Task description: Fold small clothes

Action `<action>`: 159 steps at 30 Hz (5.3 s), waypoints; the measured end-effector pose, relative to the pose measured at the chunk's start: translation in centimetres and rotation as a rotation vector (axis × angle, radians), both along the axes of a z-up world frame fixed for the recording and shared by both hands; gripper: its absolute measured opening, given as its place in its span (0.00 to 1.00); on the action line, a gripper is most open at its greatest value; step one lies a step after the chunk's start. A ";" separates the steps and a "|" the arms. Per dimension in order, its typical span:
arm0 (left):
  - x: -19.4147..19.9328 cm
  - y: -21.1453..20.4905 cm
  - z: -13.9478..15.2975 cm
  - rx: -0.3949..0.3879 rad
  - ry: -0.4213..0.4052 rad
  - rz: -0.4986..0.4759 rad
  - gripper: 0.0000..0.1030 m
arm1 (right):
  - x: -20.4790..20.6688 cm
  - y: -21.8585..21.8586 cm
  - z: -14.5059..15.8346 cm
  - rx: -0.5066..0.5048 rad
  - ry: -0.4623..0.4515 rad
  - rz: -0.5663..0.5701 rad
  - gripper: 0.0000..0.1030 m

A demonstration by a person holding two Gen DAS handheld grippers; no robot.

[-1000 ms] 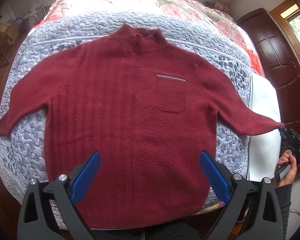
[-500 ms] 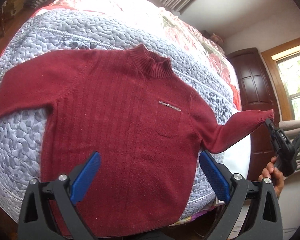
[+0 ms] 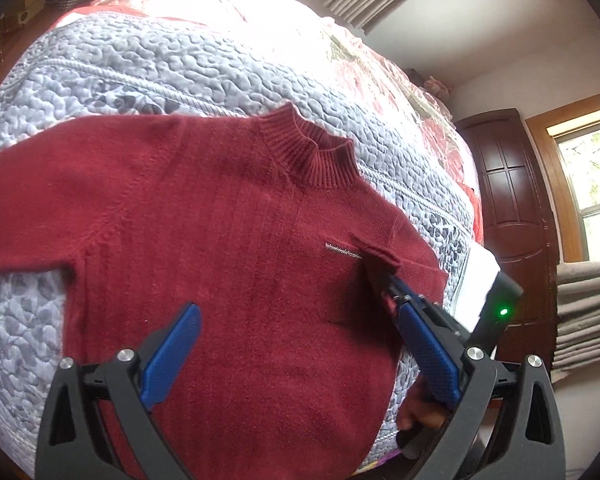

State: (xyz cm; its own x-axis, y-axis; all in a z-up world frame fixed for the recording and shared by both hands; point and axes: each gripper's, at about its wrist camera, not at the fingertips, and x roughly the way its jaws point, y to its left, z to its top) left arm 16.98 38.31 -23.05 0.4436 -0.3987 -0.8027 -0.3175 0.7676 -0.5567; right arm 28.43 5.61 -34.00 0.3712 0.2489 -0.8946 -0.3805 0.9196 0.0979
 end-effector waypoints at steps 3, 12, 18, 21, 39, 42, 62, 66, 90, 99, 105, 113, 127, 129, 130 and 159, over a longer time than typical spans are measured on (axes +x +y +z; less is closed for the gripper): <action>2.4 -0.4 -2.3 -0.118 0.027 -0.006 0.96 | -0.4 0.9 -2.7 -0.032 0.040 0.023 0.11; 7.1 -3.6 -9.7 -0.362 0.105 0.016 0.96 | -3.2 -1.4 -3.1 -0.006 0.093 0.043 0.45; 8.8 -6.9 -13.6 -0.394 0.179 -0.028 0.96 | -5.8 -5.8 -2.4 0.045 0.158 -0.045 0.49; 9.4 -8.0 -15.7 -0.385 0.248 -0.019 0.96 | -7.4 -7.3 -2.4 0.052 0.178 -0.077 0.53; 12.0 -12.7 -14.3 -0.137 0.292 -0.089 0.12 | -11.2 -9.2 -1.4 0.162 0.239 -0.142 0.54; 12.3 -13.2 -11.4 -0.086 0.214 -0.127 0.11 | -11.5 -9.0 -1.6 0.152 0.246 -0.139 0.54; 9.6 -3.8 3.2 0.248 -0.178 -0.200 0.11 | -13.4 -7.0 -2.2 0.140 0.287 -0.102 0.56; 8.0 0.1 1.6 0.232 -0.160 -0.145 0.11 | -13.5 -6.8 -2.4 0.132 0.295 -0.094 0.56; 5.2 3.8 -8.0 0.136 -0.050 -0.025 0.47 | -9.2 -7.6 -1.3 0.052 0.117 -0.142 0.57; 5.0 3.8 -13.1 0.192 0.043 -0.016 0.54 | -0.4 -11.7 -4.4 0.031 0.056 -0.313 0.51; 4.0 3.4 -12.1 0.201 0.033 -0.033 0.63 | 0.2 -11.0 -4.2 -0.023 0.066 -0.254 0.56; -5.6 11.7 -5.9 0.116 -0.061 0.265 0.90 | 3.1 -9.3 -1.3 -0.013 -0.020 -0.218 0.58; -26.5 35.0 -11.1 -0.076 -0.003 1.040 0.90 | 2.7 -4.4 -2.0 -0.064 0.036 -0.141 0.65; -28.1 37.6 -13.2 -0.164 -0.012 1.130 0.90 | 1.3 -2.9 -1.3 -0.032 0.058 -0.112 0.65; -28.7 38.8 -14.3 -0.191 -0.009 1.166 0.90 | 0.5 -1.8 -1.1 -0.027 0.064 -0.092 0.65; -27.4 43.5 -19.8 -0.046 0.131 1.201 0.09 | -9.5 9.1 -1.4 0.016 0.189 0.124 0.62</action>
State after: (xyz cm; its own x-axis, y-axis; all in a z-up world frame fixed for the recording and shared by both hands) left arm -10.41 81.78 -42.80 0.4670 0.1823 -0.8653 -0.8709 -0.0749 -0.4858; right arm 18.97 14.75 -35.44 0.1628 0.2971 -0.9409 -0.4642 0.8645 0.1926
